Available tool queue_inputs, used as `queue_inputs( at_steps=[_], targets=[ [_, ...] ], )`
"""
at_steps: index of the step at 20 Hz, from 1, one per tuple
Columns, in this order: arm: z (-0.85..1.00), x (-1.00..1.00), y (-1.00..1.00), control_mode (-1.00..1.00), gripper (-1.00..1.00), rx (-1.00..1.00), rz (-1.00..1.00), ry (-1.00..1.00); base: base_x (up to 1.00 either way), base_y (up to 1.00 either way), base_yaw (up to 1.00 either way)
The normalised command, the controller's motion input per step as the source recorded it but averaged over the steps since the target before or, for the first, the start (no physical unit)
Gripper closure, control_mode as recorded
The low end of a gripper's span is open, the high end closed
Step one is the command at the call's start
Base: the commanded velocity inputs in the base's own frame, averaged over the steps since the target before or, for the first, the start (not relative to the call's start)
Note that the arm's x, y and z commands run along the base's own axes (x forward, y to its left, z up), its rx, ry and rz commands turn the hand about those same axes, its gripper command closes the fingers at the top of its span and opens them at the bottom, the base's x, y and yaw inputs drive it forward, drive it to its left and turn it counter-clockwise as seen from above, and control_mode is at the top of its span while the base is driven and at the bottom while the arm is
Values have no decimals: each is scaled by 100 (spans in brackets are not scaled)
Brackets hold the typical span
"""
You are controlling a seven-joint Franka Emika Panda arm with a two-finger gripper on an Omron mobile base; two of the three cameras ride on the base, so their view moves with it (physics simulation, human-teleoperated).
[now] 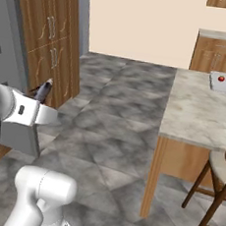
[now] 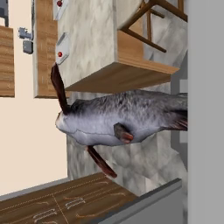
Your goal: Place one tomato and one fish in each tupperware on the nearby counter, to pack two identical lunches.
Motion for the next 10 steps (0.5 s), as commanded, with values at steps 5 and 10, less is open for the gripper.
queue_inputs(
  at_steps=[5,10],
  targets=[
    [0,0,0,100,100,0,0,0,7,-26,-4],
    [0,0,0,100,100,0,0,0,22,-20,-1]
  ],
)
